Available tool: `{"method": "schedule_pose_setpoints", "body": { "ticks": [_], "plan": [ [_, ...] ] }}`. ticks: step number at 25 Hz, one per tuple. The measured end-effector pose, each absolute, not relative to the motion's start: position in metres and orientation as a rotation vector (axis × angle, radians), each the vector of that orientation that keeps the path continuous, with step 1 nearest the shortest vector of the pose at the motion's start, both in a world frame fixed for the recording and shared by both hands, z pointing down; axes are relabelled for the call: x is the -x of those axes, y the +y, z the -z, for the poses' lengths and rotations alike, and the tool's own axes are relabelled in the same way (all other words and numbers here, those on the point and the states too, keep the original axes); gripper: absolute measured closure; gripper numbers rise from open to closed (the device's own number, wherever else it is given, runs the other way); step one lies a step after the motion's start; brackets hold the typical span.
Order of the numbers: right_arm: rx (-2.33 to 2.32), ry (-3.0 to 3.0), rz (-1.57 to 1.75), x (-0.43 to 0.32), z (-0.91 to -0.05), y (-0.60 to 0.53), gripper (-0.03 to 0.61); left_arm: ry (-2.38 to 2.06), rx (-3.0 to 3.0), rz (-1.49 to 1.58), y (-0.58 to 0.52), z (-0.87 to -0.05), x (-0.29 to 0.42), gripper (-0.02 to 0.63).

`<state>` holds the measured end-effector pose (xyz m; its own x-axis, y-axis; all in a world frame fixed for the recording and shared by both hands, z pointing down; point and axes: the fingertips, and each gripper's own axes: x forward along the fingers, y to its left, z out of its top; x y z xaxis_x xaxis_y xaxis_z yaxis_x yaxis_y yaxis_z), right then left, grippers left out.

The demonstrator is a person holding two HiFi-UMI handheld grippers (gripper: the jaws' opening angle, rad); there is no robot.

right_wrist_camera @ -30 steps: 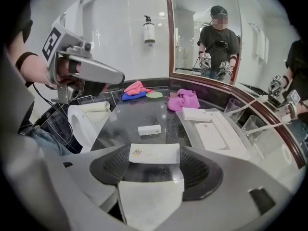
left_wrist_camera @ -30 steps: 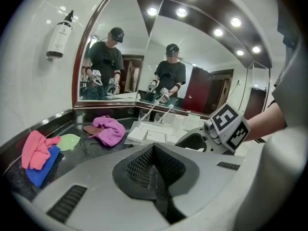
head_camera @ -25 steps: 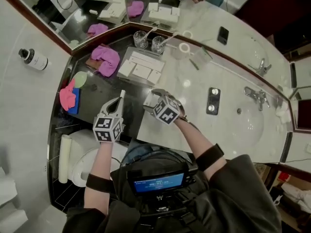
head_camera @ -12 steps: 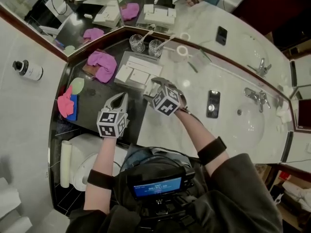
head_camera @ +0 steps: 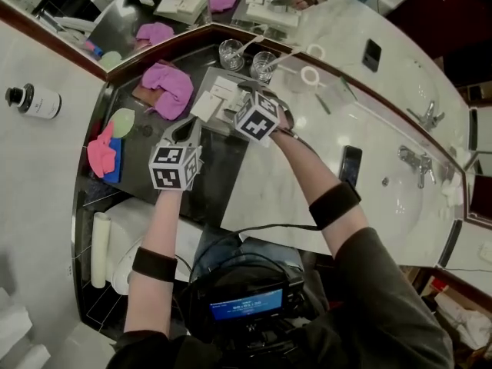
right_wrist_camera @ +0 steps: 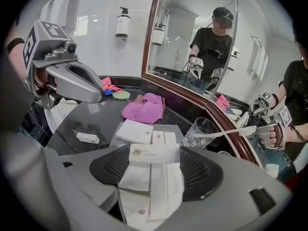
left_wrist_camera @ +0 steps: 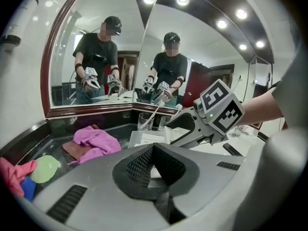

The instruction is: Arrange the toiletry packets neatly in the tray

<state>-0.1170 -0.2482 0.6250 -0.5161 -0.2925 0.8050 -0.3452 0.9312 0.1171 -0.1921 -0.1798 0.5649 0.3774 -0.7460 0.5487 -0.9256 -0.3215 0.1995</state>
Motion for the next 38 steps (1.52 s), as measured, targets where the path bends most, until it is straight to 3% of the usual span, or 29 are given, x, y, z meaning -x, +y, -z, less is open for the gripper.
{"method": "schedule_pose_setpoints", "body": {
  "ticks": [20, 28, 31, 36, 38],
  "plan": [
    [-0.405, -2.092, -0.004, 0.135, -0.659, -0.285, 0.201, -1.453, -2.105, -0.503, -0.206, -0.59, 0.217, 0.612],
    [-0.399, -2.11, 0.036, 0.123, -0.632, -0.27, 0.211, -1.46, -2.125, -0.509, -0.194, -0.577, 0.205, 0.612],
    [-0.406, -2.152, 0.013, 0.118, -0.612, -0.256, 0.27, -1.463, -2.138, -0.514, -0.184, -0.568, 0.197, 0.612],
    [-0.502, -2.21, -0.04, 0.094, -0.581, -0.228, 0.474, -1.46, -2.168, -0.514, -0.159, -0.551, 0.179, 0.612],
    [-0.528, -2.228, -0.066, 0.082, -0.571, -0.215, 0.52, -1.455, -2.182, -0.511, -0.148, -0.544, 0.169, 0.612]
  ]
}}
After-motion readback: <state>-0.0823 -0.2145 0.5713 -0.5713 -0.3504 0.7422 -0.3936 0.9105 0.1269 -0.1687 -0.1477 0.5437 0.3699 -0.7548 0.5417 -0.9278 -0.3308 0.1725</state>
